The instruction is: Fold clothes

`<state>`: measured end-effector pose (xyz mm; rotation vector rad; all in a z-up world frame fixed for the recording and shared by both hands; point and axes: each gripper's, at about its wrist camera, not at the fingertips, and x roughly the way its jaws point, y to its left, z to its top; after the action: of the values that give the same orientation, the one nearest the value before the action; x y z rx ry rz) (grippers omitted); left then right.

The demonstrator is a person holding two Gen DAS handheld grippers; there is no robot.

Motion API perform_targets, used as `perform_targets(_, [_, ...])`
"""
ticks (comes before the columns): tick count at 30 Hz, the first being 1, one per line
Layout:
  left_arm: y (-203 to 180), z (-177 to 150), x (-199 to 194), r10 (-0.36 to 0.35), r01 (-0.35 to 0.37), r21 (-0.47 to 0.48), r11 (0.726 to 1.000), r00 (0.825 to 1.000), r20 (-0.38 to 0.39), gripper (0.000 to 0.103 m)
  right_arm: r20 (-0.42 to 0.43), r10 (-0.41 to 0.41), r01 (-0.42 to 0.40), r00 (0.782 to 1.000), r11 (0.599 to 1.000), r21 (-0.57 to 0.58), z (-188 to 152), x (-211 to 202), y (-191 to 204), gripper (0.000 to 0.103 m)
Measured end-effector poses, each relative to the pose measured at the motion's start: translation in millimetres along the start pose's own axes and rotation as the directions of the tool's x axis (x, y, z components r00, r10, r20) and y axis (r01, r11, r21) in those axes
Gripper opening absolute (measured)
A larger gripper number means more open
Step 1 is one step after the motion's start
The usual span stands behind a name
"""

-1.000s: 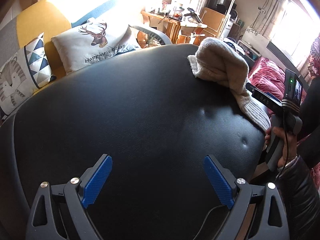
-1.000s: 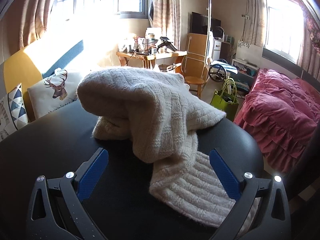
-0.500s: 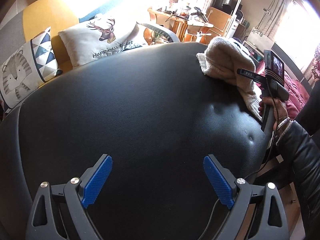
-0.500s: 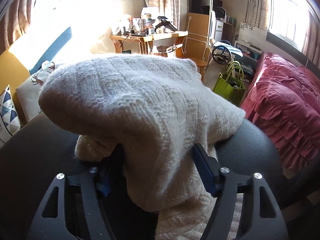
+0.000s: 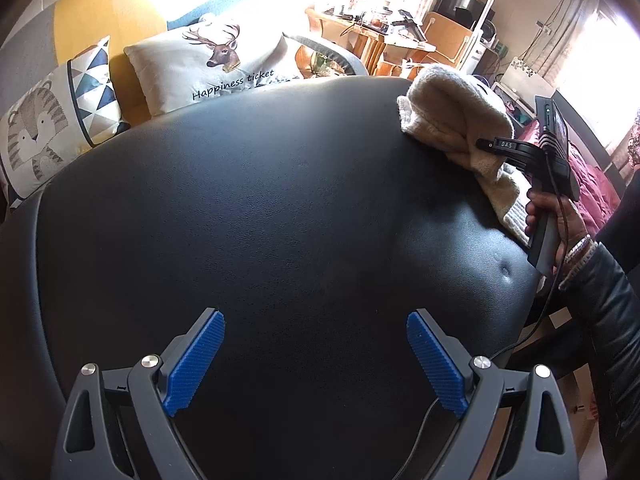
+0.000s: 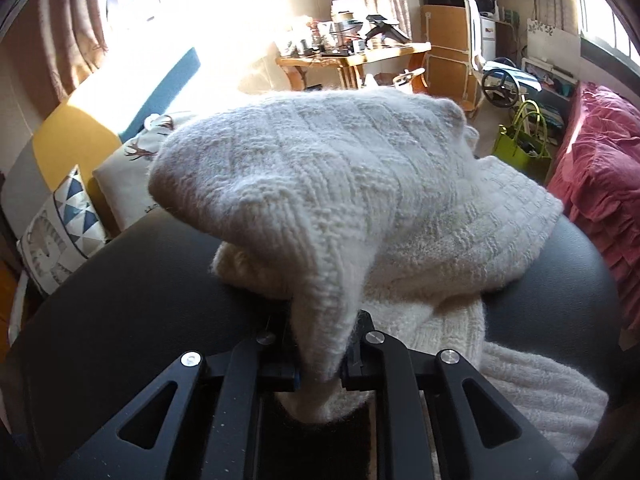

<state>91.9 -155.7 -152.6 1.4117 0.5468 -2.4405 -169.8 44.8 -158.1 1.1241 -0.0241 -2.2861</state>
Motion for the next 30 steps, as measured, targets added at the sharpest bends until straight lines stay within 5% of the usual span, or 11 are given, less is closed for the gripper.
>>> perform_targets(7, [8.7,-9.4,-11.0,0.002,-0.002,-0.031,1.000,1.000,0.008,0.095,-0.053,0.224,-0.227,0.973,0.972,-0.054,-53.1,-25.9,77.5,0.013])
perform_targets(16, [44.6,-30.9,-37.7,-0.006,0.012,-0.143,0.990,0.999,0.040,0.095,-0.141,0.389,-0.401,0.911,0.913,-0.073,-132.0,-38.9,181.5,0.017])
perform_targets(22, [85.5,-56.8,-58.8,0.019,-0.004,-0.231,0.973,0.998,0.062,0.095,-0.213,0.439,-0.465,0.873,0.881,-0.086,-189.0,-47.3,239.2,0.031])
perform_targets(24, [101.5,-68.2,-67.9,0.031,-0.010,-0.265,0.964,0.997,0.074,0.095,-0.228,0.447,-0.479,0.865,0.871,-0.109,-201.8,-53.7,257.0,0.047])
perform_targets(30, [146.0,-103.7,-91.4,0.045,-0.003,-0.384,0.923,0.994,0.101,0.094,-0.239,0.434,-0.482,0.869,0.851,-0.208,-223.9,-86.6,283.3,0.050])
